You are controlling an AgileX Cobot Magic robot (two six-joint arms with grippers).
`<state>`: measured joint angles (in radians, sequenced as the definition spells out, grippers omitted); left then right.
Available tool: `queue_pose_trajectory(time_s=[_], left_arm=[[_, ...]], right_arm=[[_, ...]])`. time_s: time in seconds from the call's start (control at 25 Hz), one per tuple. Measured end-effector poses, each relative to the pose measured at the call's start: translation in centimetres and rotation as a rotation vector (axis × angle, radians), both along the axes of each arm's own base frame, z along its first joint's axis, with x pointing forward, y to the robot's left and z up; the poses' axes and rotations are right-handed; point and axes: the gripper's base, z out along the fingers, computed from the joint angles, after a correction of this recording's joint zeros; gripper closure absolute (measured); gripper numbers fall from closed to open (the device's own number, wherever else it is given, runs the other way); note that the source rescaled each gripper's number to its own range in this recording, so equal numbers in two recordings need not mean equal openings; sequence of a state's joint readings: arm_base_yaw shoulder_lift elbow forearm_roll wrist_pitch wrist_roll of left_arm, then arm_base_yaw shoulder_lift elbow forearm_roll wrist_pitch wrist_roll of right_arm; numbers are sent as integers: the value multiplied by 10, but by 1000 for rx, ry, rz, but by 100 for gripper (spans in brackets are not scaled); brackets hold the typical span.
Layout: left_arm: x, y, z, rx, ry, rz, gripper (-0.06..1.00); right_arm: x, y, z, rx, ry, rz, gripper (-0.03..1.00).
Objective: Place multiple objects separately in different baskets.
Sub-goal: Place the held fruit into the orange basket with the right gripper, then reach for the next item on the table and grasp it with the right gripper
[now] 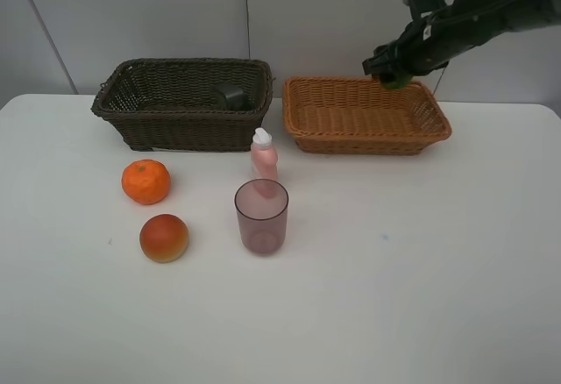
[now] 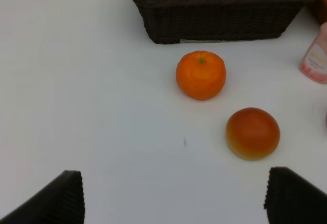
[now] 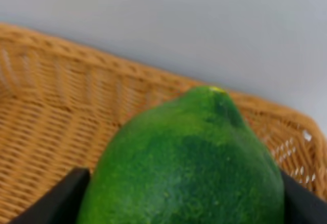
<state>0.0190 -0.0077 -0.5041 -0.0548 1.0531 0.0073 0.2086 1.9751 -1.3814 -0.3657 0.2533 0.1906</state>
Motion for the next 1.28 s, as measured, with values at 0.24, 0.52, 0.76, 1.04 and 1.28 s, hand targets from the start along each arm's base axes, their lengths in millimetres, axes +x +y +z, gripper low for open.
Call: queue_pose_trajectory(time_s=[0.24,0.52,0.76,1.04,1.28], left_arm=[[0,0,0,0,0,0,2],[0,0,0,0,0,0,2],[0,0,0,0,0,0,2],[0,0,0,0,0,0,2],[0,0,0,0,0,0,2]], right_arm=[[8,-3,-32,-4,45,-2,39],[12,-1,-49,6,44,13,39],[13,0,-49,13,31,18,37],[12,-1,-50,8,44,13,20],[12,-1,-50,3,54,9,19]])
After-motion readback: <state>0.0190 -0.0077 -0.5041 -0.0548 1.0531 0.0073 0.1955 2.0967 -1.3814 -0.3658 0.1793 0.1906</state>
